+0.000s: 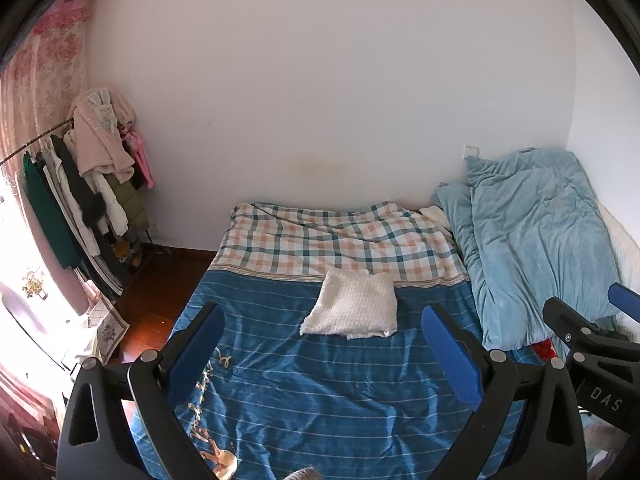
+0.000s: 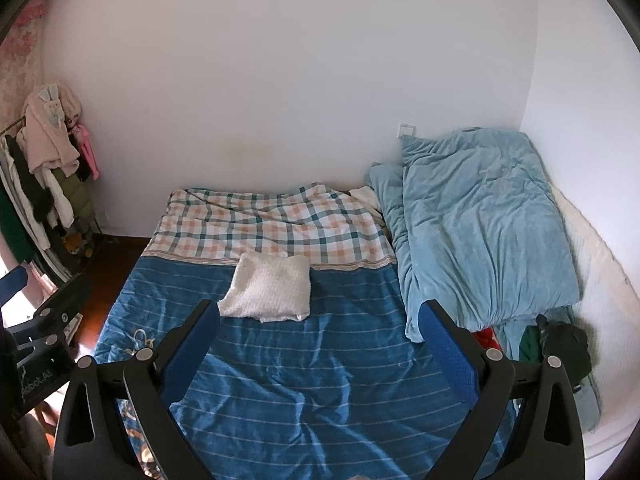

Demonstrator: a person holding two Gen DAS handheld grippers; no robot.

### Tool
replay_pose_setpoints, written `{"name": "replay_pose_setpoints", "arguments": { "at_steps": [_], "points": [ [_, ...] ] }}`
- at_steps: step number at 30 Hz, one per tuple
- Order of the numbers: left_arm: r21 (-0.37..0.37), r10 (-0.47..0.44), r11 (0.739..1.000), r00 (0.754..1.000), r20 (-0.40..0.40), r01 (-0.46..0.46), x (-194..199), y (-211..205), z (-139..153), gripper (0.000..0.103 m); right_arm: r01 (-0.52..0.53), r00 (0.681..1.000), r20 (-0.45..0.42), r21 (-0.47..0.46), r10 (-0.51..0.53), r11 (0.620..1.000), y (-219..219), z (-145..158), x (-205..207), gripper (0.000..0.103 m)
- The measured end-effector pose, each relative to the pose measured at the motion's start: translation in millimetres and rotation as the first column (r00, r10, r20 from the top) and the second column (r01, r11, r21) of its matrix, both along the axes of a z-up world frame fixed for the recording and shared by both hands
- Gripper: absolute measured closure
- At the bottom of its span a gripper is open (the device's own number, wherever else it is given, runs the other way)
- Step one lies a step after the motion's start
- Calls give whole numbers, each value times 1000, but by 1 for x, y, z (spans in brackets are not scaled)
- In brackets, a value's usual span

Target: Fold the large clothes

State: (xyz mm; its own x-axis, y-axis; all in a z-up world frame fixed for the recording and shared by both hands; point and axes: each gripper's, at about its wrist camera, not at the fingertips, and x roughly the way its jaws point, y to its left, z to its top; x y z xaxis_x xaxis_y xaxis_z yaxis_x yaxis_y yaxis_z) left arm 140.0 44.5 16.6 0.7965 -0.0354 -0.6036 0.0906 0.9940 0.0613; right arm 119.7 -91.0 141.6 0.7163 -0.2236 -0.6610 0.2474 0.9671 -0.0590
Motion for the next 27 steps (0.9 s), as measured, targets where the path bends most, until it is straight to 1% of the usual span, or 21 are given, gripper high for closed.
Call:
{"name": "replay_pose_setpoints", "arguments": {
  "at_steps": [6, 9, 27],
  "points": [
    [0, 0, 1000, 1000, 1, 0, -1, 1, 0, 2, 4, 1000, 0, 2, -4, 1000, 1, 0, -3, 2],
    [1, -2, 1000, 1000, 0, 2, -1, 1, -1, 2, 8, 1000, 3, 0, -8, 1000, 1, -1, -10, 2],
    [-5, 15, 1000, 1000, -3, -15, -2, -1, 1, 2, 9, 1000, 5, 3, -9, 1000, 2, -2, -11, 2]
  ]
}}
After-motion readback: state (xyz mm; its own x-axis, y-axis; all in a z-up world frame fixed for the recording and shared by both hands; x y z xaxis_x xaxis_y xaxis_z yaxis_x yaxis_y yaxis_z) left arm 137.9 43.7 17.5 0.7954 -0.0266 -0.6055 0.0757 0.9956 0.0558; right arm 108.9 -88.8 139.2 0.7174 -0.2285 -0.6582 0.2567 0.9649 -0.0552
